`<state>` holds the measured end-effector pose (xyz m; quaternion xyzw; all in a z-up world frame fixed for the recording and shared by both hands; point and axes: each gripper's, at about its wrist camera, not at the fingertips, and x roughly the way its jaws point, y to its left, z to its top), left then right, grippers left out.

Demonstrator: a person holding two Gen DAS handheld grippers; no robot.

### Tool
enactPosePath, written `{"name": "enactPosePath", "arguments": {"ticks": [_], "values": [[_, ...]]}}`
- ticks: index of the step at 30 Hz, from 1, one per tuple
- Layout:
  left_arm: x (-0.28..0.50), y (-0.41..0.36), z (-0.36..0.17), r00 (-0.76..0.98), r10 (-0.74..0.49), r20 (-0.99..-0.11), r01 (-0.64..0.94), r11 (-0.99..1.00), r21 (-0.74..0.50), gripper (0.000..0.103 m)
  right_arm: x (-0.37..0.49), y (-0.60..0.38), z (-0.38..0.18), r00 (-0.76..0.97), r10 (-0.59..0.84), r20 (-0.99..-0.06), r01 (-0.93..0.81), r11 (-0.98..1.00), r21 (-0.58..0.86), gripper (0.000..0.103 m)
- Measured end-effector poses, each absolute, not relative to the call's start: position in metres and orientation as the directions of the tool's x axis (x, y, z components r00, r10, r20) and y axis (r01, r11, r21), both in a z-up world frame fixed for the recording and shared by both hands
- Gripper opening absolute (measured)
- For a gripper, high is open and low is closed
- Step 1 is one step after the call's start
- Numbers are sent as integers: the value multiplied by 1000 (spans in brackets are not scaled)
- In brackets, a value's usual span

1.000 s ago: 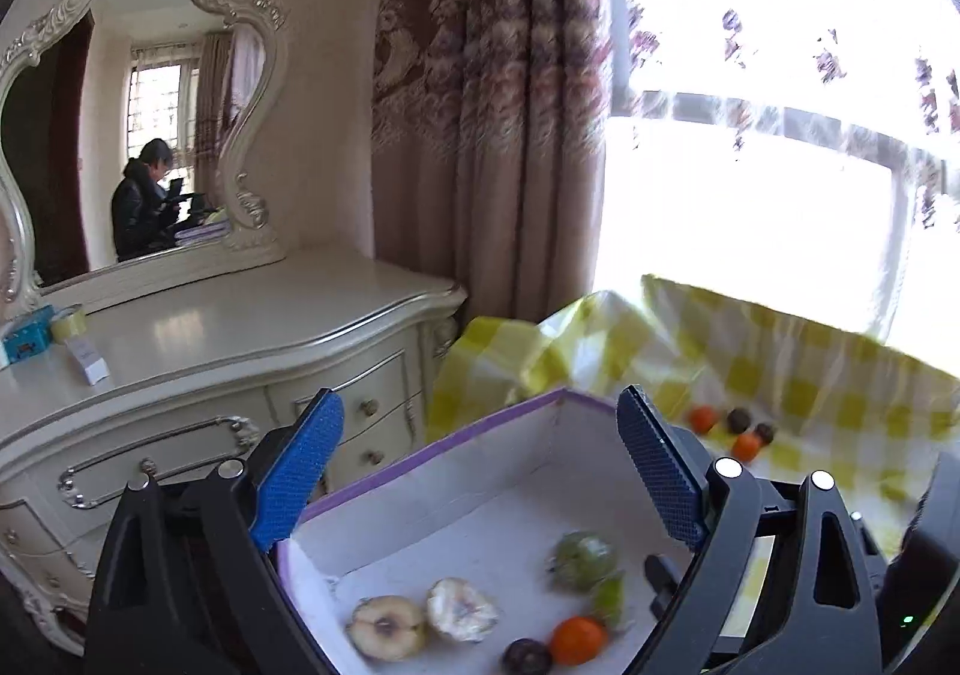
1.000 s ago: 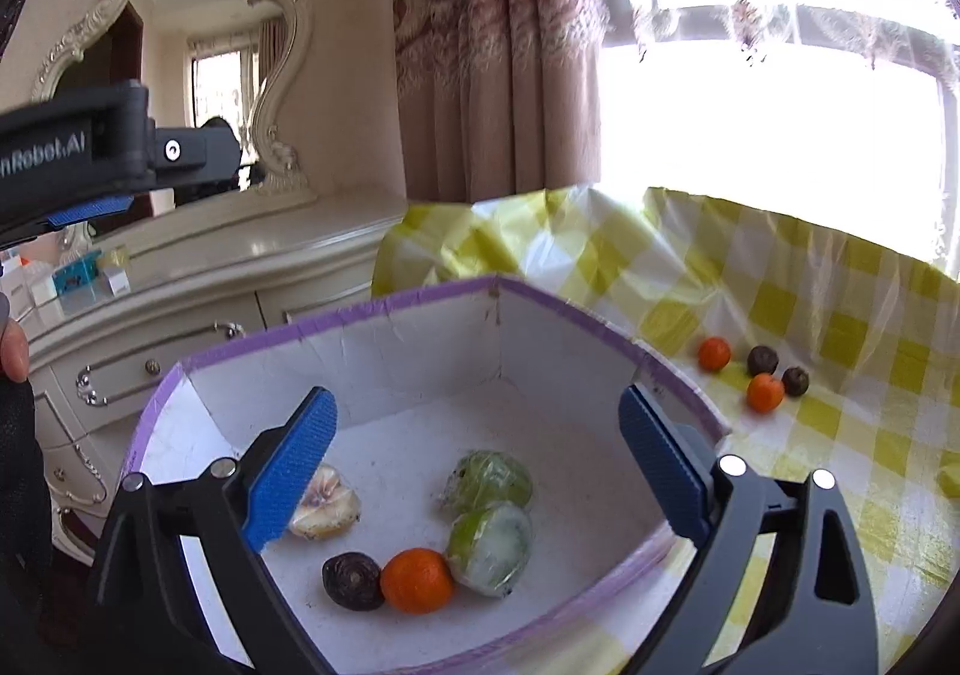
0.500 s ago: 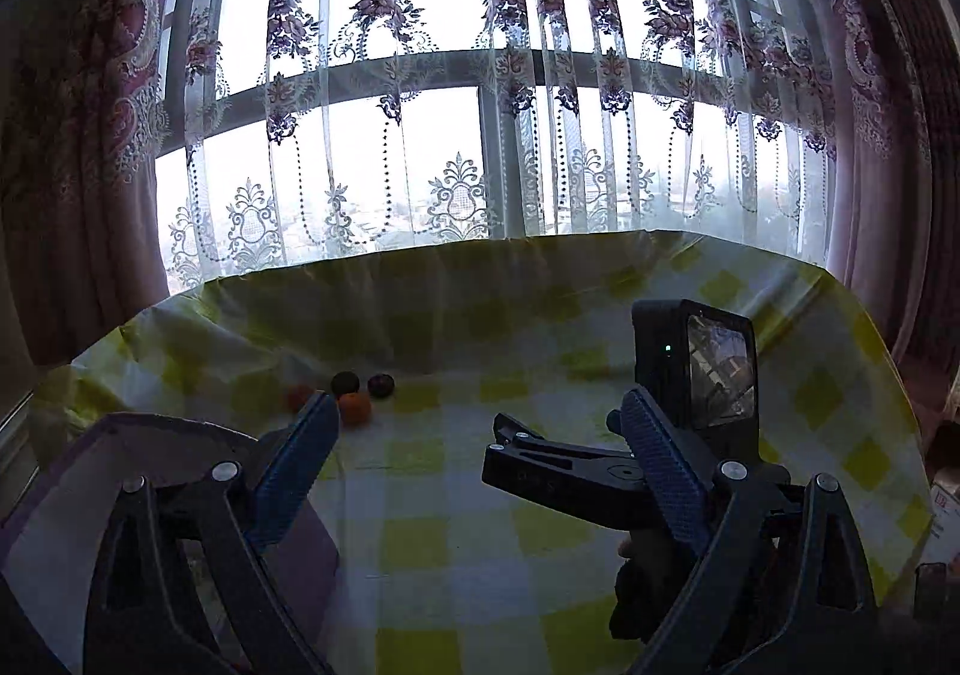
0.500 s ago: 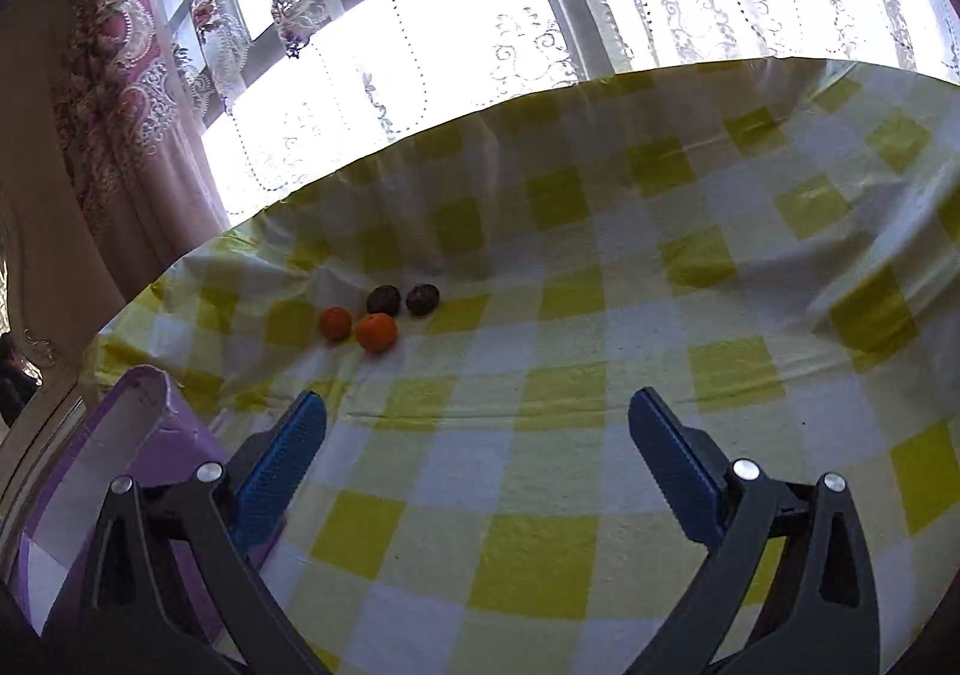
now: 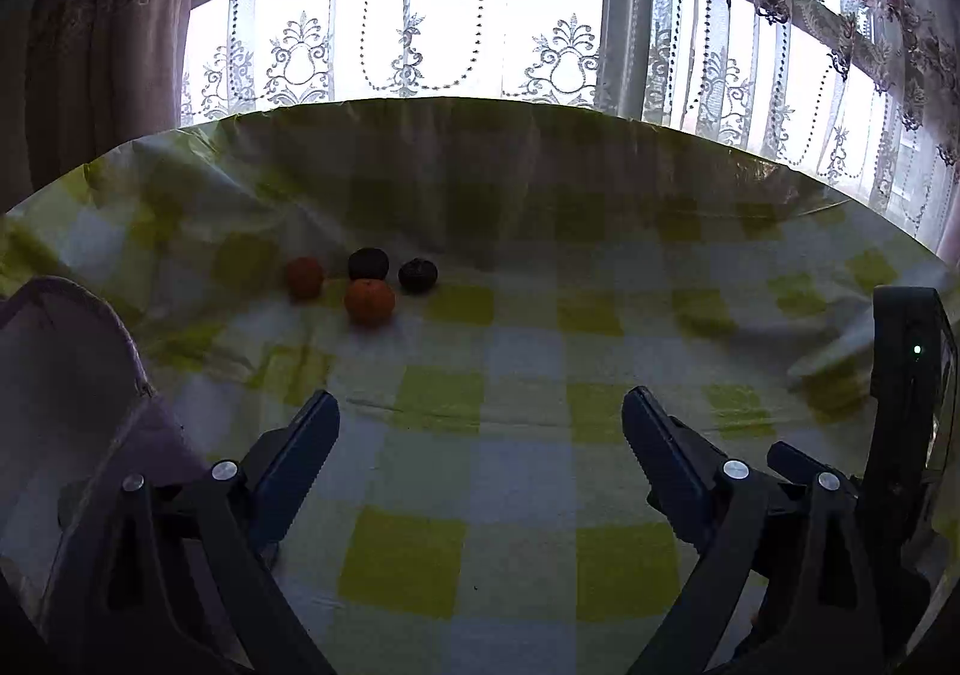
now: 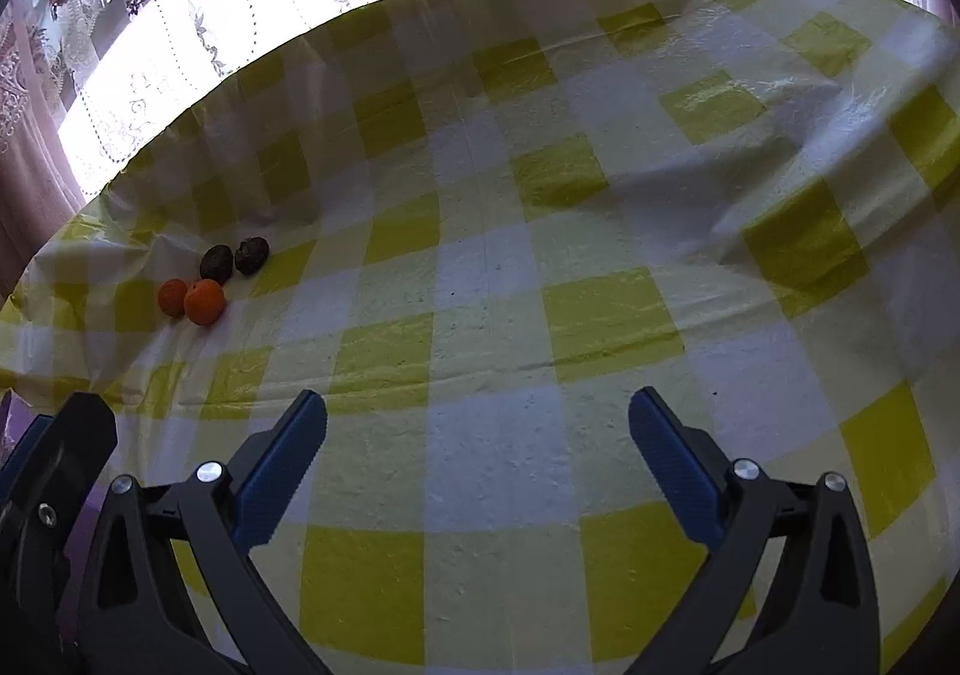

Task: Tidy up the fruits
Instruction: 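Withdraw both open tools from the box back toward the remaining fruits, then grasp a dark fruit with the right tool while the left tool grasps a mandarin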

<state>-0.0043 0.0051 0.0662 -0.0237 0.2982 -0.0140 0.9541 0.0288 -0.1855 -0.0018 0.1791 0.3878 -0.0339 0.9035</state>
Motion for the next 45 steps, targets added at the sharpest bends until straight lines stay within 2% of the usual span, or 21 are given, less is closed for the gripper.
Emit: {"name": "enactPosePath", "arguments": {"ticks": [2,6,8,13,20,23,30,36,41,44,45], "values": [[1,14,58,804,-34,-593,-3,998,-62,92,30,-192,-1,705,50,-707,238,923,303,101],[-3,1,41,801,20,-599,11,999,49,92,44,-187,3,711,31,-703,223,938,267,101],[3,1,31,763,12,-646,22,999,45,92,53,-179,7,722,32,-691,187,953,240,101],[13,1,22,705,-97,-702,125,992,-12,92,82,-164,11,728,96,-679,66,976,208,101],[33,-3,0,586,-15,-810,73,997,34,93,128,-118,15,701,229,-676,-219,970,101,101],[32,6,1,587,-42,-808,48,999,-18,95,150,-91,15,683,253,-685,-318,947,32,94],[30,-3,-1,583,-37,-812,76,997,9,96,214,-40,0,571,295,-766,-465,885,-6,72],[25,-2,2,592,-76,-802,83,996,-33,96,254,-2,-7,518,331,-789,-528,849,9,69],[21,-2,5,602,-107,-791,96,994,-61,96,271,14,-9,506,322,-800,-540,842,-2,61],[21,-2,5,602,-104,-791,89,994,-62,96,263,10,-6,497,352,-793,-557,830,19,38],[20,-2,6,602,-101,-792,89,994,-59,96,259,6,-5,497,354,-792,-555,831,24,37]]}}
